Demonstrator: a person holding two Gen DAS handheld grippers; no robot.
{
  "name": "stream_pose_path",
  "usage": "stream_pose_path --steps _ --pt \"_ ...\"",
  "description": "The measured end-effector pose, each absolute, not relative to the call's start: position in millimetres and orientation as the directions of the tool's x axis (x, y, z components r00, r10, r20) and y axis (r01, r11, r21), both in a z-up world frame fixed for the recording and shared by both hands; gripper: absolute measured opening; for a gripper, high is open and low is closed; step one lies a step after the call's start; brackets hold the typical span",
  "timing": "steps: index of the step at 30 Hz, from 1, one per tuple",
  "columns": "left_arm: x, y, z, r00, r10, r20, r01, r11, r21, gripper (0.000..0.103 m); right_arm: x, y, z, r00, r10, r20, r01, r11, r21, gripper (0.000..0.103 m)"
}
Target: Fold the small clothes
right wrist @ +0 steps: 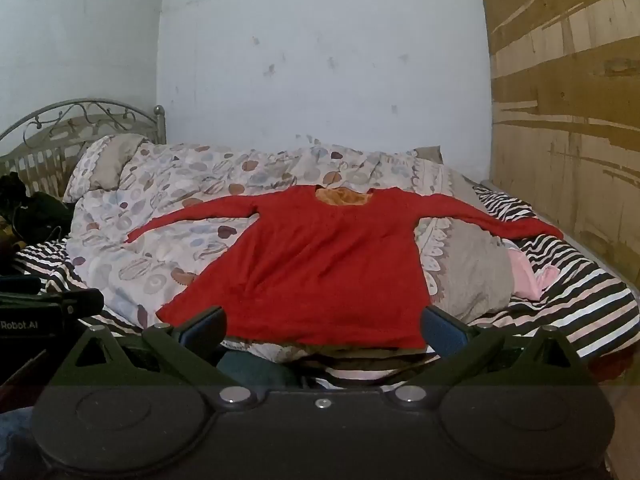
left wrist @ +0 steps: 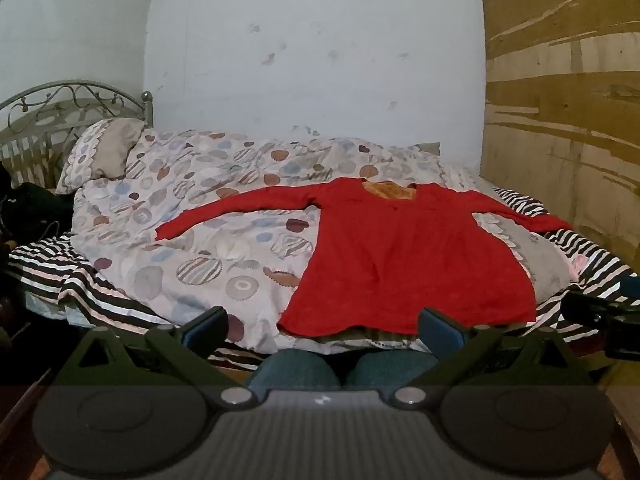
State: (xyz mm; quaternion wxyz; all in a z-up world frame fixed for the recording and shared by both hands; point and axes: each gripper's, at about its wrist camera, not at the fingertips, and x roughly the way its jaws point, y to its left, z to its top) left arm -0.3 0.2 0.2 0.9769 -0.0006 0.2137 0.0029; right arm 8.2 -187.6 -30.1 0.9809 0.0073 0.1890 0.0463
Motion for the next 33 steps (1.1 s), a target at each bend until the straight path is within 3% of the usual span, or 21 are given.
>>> stream_pose_path --steps 33 --pt "2.7 3.6 0.4 0.893 0.007 -0.450 -0.016 1.000 -0.016 0.103 8.8 -186.4 -29.3 0.925 0.092 -0.368 -0.088 0.996 0.027 0.103"
